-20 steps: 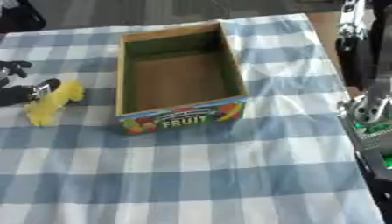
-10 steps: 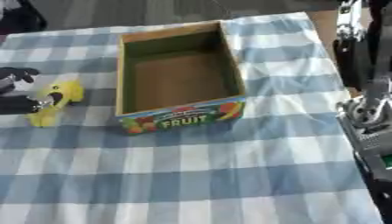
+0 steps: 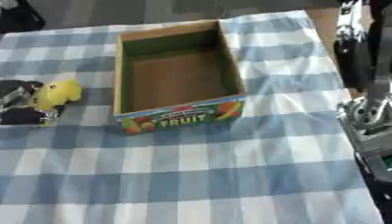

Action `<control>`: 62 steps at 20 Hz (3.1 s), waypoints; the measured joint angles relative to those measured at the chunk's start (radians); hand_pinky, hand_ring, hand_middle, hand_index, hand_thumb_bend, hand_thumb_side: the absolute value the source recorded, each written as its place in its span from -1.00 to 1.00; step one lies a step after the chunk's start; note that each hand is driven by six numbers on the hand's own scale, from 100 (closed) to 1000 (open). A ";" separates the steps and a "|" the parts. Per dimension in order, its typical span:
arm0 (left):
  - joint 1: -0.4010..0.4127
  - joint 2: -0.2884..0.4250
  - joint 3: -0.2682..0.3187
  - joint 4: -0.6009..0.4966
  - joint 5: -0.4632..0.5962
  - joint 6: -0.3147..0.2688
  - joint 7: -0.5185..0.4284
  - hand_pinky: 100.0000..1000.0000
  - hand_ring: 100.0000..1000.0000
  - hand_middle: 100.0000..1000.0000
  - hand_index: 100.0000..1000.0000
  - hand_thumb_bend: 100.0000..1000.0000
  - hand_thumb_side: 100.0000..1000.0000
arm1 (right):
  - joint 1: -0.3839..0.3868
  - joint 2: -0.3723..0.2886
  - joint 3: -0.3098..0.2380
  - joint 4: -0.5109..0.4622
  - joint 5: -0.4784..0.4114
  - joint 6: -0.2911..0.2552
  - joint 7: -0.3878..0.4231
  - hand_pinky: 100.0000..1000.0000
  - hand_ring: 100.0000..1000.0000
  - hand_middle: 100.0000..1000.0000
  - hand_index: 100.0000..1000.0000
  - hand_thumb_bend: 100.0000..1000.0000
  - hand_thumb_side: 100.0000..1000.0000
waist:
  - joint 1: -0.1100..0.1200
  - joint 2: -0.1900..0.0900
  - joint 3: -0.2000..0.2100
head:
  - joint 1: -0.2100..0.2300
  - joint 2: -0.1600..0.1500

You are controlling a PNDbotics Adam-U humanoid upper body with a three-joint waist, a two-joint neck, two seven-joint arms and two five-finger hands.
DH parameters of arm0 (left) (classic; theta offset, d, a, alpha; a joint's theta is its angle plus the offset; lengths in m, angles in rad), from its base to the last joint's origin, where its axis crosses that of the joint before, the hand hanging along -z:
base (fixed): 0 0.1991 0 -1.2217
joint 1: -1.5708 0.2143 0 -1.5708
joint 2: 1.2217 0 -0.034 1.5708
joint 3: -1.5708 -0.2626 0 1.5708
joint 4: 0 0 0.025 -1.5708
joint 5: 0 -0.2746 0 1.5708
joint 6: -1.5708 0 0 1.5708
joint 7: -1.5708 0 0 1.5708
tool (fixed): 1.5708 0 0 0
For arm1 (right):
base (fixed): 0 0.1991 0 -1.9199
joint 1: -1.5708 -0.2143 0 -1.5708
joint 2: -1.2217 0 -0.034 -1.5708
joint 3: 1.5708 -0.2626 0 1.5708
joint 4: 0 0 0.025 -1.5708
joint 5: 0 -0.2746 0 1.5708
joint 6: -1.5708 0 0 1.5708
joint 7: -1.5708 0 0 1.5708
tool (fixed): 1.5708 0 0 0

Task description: Pick up objects on the table and place them in the box.

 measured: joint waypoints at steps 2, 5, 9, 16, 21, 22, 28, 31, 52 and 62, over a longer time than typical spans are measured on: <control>-0.001 -0.005 0.001 0.011 -0.006 -0.012 0.003 0.99 0.81 0.53 1.00 -0.50 0.56 | 0.000 0.000 0.000 0.000 0.000 -0.001 0.001 0.47 0.39 0.52 0.80 -1.00 0.86 | 0.000 0.001 -0.001 | 0.000 0.000; -0.005 -0.007 0.002 0.022 -0.019 -0.023 0.014 0.93 0.74 0.43 0.96 -0.77 0.43 | 0.000 0.000 0.000 0.000 0.000 -0.002 0.002 0.47 0.39 0.52 0.80 -1.00 0.87 | -0.001 0.002 -0.003 | 0.000 0.000; -0.006 -0.012 0.005 0.031 -0.050 -0.032 0.042 0.85 0.63 0.33 0.88 -1.00 0.13 | 0.000 0.001 0.000 0.000 0.000 -0.001 0.003 0.47 0.39 0.52 0.80 -1.00 0.87 | -0.003 0.003 -0.006 | 0.003 0.000; -0.007 -0.021 0.009 0.037 -0.112 -0.037 0.111 0.57 0.41 0.11 0.71 -1.00 -0.20 | 0.002 0.004 0.000 0.000 -0.001 -0.001 0.004 0.47 0.39 0.51 0.80 -1.00 0.87 | -0.006 0.003 -0.008 | 0.004 0.000; -0.007 -0.025 0.015 0.043 -0.144 -0.041 0.144 0.31 0.22 0.02 0.48 -1.00 -0.30 | 0.002 0.009 0.000 0.000 -0.003 0.000 0.005 0.47 0.39 0.51 0.80 -1.00 0.87 | -0.006 0.003 -0.007 | 0.004 0.000; -0.007 -0.025 0.016 0.046 -0.148 -0.041 0.148 0.29 0.21 0.01 0.45 -1.00 -0.31 | 0.002 0.009 0.000 0.000 -0.004 0.000 0.005 0.47 0.39 0.51 0.80 -1.00 0.87 | -0.006 0.003 -0.007 | 0.004 0.000; -0.006 -0.025 0.024 0.049 -0.168 -0.030 0.203 0.04 0.00 -0.18 0.14 -1.00 -0.54 | 0.005 0.010 0.000 0.000 -0.006 0.001 0.005 0.47 0.39 0.51 0.80 -1.00 0.88 | -0.006 0.002 -0.006 | 0.004 0.000; -0.006 -0.025 0.033 0.041 -0.184 -0.014 0.263 -0.17 -0.15 -0.34 -0.11 -1.00 -0.58 | 0.005 0.010 0.000 0.000 -0.008 0.001 0.006 0.47 0.39 0.51 0.80 -1.00 0.88 | -0.007 0.002 -0.005 | 0.003 0.000; -0.130 -0.072 0.081 -0.191 -0.165 0.021 0.465 -0.36 -0.30 -0.43 -0.35 -1.00 -0.47 | -0.008 0.010 0.000 0.000 -0.019 -0.005 0.000 0.47 0.40 0.51 0.80 -1.00 0.86 | -0.002 -0.004 -0.008 | 0.005 0.000; -0.220 -0.228 0.081 -0.186 -0.237 -0.036 0.479 -0.37 -0.32 -0.44 -0.35 -1.00 -0.46 | -0.032 0.009 0.006 0.000 -0.028 -0.011 0.005 0.48 0.40 0.50 0.80 -1.00 0.87 | -0.003 -0.001 -0.016 | 0.029 -0.012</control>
